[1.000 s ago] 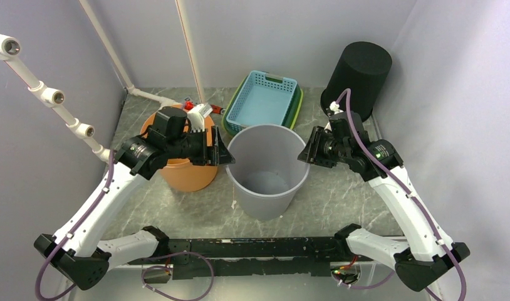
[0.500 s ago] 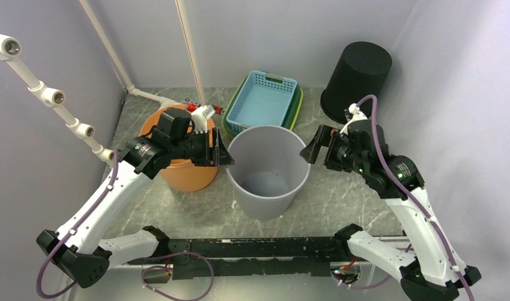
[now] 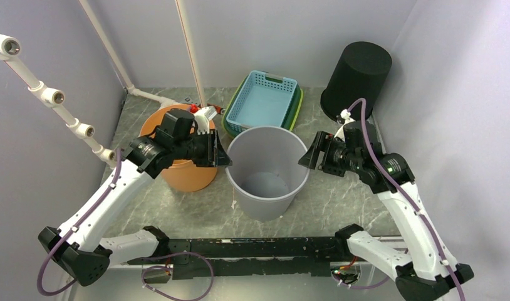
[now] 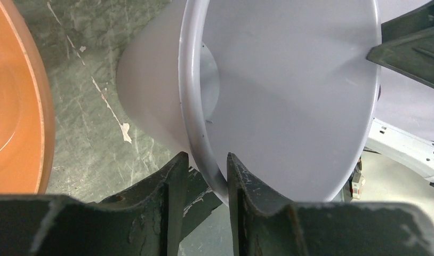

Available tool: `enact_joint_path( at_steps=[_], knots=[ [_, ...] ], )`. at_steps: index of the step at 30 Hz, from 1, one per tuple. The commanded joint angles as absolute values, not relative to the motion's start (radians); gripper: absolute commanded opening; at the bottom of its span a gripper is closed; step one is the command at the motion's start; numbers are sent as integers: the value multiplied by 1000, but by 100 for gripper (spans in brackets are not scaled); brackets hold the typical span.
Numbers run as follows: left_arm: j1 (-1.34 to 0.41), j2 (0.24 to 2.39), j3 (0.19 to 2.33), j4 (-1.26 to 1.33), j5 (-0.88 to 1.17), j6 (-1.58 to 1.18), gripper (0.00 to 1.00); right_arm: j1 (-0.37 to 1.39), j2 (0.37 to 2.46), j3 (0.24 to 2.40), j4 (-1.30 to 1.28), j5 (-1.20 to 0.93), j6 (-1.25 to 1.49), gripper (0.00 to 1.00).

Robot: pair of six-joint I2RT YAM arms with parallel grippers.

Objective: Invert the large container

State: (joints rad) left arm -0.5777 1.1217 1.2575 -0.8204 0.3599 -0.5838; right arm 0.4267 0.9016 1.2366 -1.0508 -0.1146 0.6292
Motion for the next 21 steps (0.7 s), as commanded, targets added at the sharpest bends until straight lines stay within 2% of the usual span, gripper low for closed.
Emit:
enact_joint_path(
  at_steps=[1,5,10,11,17,21],
  knots=[
    [-579,1126,1295,-829,329,-556,36,356,917,1184,-973,-322,616,74],
    [-580,1124,1303,-845,294,-548,33,311,882,1121,-895,-425,660,69],
    [-580,1132,1328,-869,279,-547,32,244,839,1076,-835,-553,724,51],
    [-580,1123,1320,-859,274,-556,32,230,827,1067,-820,-584,735,50],
    [-580,1097,1290,-822,278,-580,33,157,817,1026,-818,-715,753,51],
    [-580,1103,1304,-826,299,-574,41,143,795,1005,-814,-741,750,62]
  ],
)
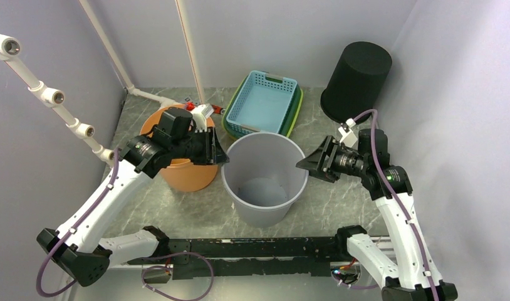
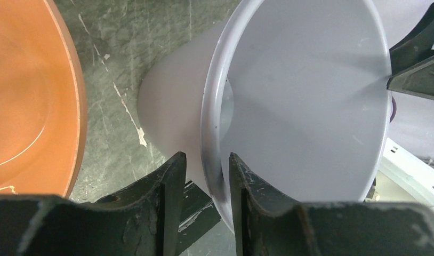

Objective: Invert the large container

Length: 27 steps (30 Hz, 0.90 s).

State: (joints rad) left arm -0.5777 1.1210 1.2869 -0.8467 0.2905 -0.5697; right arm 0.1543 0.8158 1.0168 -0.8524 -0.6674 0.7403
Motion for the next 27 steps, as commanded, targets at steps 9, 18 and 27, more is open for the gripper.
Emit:
enact_joint_path(
  at_steps=[9,18,27],
  knots=[
    [-580,1092,1325,-799,349,-581,76,143,839,1119,-1051,-647,673,89],
    [-580,1050,1341,-811,217,-620,94,142,591,813,-576,-764,994,100],
    [-580,995,1308,-817,249,-574,95,143,624,795,-675,-785,932,77]
  ],
)
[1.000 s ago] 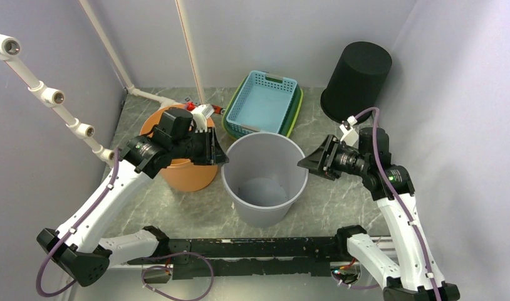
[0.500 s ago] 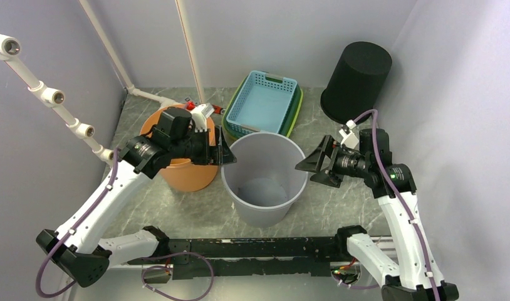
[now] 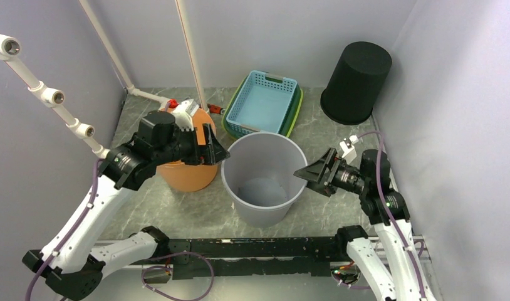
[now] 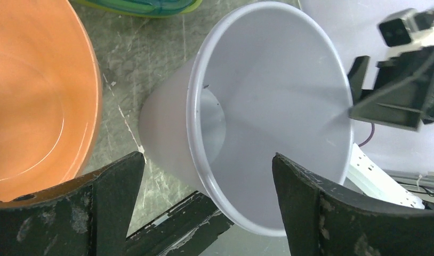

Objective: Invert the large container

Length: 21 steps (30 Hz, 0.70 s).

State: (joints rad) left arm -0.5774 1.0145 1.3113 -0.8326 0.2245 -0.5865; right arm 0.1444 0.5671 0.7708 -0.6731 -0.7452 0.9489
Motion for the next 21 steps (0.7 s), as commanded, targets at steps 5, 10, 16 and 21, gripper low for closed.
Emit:
enact_joint_path(
  at_steps=[5,10,16,21],
  knots=[
    [-580,1086,1332,-912,295,-535,80,142,608,838,-726,-720,872,67],
    [-581,1088,1302,-818,382,-539,75,142,630,832,-660,-815,899,43],
    [-581,1109,1302,-841,381,-529,56,142,641,841,-674,-816,897,30],
    [-581,1106,1296,-824,371,-547,40,142,661,818,-576,-884,955,22]
  ],
)
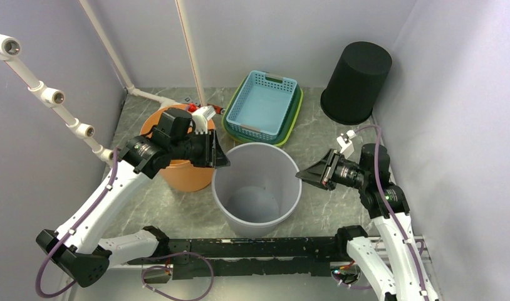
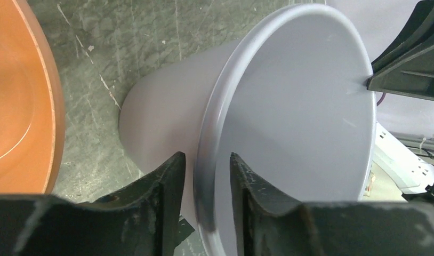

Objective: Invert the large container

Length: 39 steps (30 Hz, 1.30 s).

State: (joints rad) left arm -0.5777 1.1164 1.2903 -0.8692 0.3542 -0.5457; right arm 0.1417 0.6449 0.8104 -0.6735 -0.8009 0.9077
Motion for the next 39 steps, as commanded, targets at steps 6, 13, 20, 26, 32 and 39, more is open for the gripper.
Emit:
enact_joint_path(
  at_steps=[6,13,20,26,32,39],
  knots=[
    [-581,1108,1300,-814,352,-557,21,142,698,855,-601,-882,912,24],
    [-581,1116,1320,-827,311,-551,3,143,744,924,-692,-920,799,37],
    [-581,1105,1329,-789,135,-603,3,143,816,1050,-959,-892,556,55],
    [-581,1109,1320,-737,72,-643,3,143,772,968,-854,-928,685,55],
    [-581,1113,1288,-677,137,-640,3,143,725,858,-645,-972,862,47],
    [-581,1099,1244,-670,171,-657,3,143,719,819,-488,-961,996,37]
  ],
)
